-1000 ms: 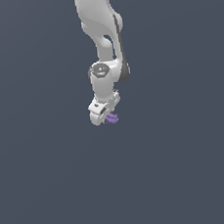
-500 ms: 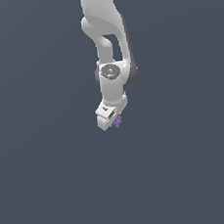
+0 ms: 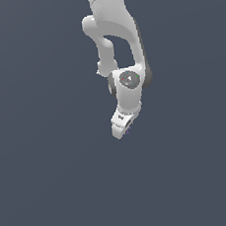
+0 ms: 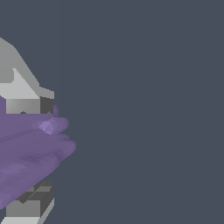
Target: Pick up the object and move it to a goal position.
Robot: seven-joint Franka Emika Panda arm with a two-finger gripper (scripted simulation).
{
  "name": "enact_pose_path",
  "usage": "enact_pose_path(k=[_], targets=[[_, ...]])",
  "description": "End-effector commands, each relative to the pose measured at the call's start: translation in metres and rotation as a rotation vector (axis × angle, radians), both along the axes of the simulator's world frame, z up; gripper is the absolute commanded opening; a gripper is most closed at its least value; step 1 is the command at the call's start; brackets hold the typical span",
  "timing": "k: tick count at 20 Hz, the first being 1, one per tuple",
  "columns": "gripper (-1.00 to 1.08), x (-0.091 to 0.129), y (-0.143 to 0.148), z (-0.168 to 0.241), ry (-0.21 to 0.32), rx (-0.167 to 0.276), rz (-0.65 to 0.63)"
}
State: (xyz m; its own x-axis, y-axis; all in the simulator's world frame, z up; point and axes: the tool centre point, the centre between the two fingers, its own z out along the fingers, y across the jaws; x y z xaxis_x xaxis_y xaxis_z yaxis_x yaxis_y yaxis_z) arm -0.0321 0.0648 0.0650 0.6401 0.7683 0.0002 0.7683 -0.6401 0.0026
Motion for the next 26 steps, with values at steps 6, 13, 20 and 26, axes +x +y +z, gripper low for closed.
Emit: enact_pose_path(k=[6, 13, 20, 26], targets=[[-1.0, 0.015, 0.018, 0.001, 0.002, 0.001, 0.003], [-1.0, 0.016, 0.019, 0.001, 0.001, 0.002, 0.004], [-1.0, 0.027, 0.03, -0.002, 0.001, 0.002, 0.004], [-1.0, 0.04, 0.043, -0.005, 0.001, 0.002, 0.004]])
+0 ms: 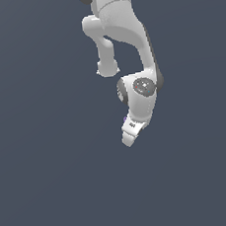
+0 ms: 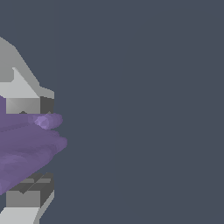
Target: Pick up the object and move it to a goal position.
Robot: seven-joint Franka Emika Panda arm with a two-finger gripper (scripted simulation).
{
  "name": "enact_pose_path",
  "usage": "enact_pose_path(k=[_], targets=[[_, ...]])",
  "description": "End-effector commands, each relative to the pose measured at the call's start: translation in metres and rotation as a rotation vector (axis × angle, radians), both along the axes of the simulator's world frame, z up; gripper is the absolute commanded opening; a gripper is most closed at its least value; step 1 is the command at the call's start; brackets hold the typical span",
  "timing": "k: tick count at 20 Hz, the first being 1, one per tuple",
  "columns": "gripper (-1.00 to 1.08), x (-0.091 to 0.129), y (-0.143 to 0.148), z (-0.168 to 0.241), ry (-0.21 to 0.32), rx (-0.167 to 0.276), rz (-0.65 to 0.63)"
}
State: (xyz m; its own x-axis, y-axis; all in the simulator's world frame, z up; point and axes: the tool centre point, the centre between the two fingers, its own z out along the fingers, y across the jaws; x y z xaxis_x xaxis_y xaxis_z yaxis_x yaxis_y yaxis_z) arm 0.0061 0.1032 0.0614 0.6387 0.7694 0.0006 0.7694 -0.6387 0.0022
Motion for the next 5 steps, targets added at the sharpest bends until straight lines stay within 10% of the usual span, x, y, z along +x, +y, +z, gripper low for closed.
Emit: enact_pose_path(k=[1, 5], targets=[[-1.0, 0.0036, 0.0057, -0.002, 0.001, 0.001, 0.002], [-1.0, 0.0058, 0.0075, -0.0025, 0.001, 0.001, 0.002]])
